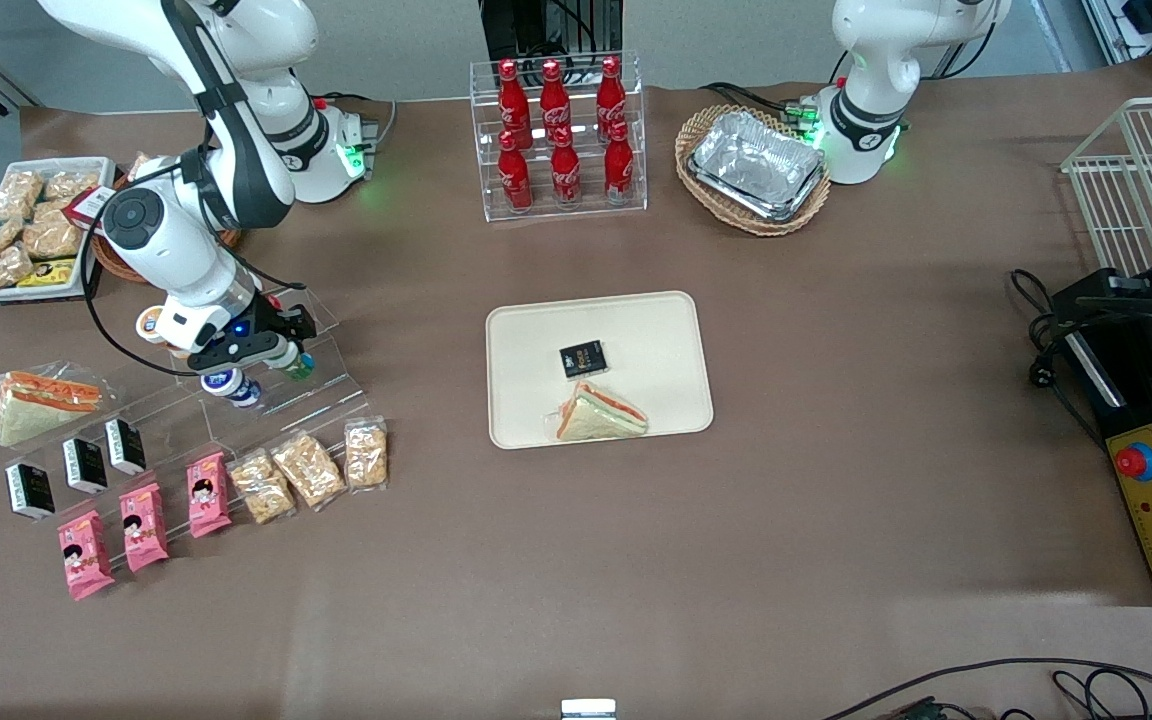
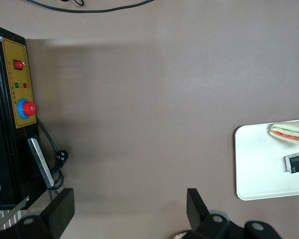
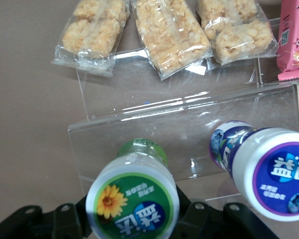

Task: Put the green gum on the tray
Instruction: 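Lower the right gripper onto the green-capped gum bottle and close it, then lift the green gum bottle out of the rack with the right gripper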

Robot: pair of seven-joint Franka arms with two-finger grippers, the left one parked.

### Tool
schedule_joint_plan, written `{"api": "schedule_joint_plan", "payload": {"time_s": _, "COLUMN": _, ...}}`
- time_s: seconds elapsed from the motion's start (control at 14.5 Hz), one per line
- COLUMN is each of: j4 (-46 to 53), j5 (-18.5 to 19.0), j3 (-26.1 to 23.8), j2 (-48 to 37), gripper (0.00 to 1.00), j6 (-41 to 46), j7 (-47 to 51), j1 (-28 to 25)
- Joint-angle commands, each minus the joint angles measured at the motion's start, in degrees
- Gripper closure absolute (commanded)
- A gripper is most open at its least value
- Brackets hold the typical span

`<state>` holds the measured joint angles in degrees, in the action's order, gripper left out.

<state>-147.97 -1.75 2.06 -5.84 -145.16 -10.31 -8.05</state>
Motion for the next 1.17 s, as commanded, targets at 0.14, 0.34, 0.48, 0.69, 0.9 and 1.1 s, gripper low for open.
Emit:
{"api": "schedule_joint_plan", "payload": {"time_s": 0.14, "j4": 9.95, "j5": 0.69, "j3": 0.40, "j2": -0.93, "gripper": 0.75, "j6": 11.79, "j7": 1.61, "j1": -0.12}}
{"api": "schedule_joint_plan", "payload": {"time_s": 0.34, "j4": 21.63, "j5": 0.69, "j3": 0.31, "j2": -0.76, "gripper": 0.74, "j6": 25.84, "j7": 3.10, "j1": -0.30}}
{"api": "schedule_joint_plan", "payload": {"time_s": 0.48, "j4": 29.45, "j5": 0.61, "j3": 0.14, "j2": -0.40, "gripper": 0.74, "j6": 35.17, "j7": 3.19, "j1": -0.39}}
{"api": "schedule_joint_plan", "payload": {"time_s": 0.69, "j4": 39.92, "j5": 0.69, "j3": 0.14, "j2": -0.05, "gripper": 0.74, "j6": 45.55, "j7": 3.54, "j1": -1.35}}
{"api": "schedule_joint_plan", "payload": {"time_s": 0.9, "j4": 48.54, "j5": 0.61, "j3": 0.14, "j2": 0.47, "gripper": 0.74, "j6": 53.65, "j7": 4.15, "j1": -1.70}}
{"api": "schedule_joint_plan", "payload": {"time_s": 1.1, "j4": 50.85, "j5": 0.17, "j3": -1.35, "j2": 0.56, "gripper": 0.74, "j6": 55.07, "j7": 14.04, "j1": -6.25}}
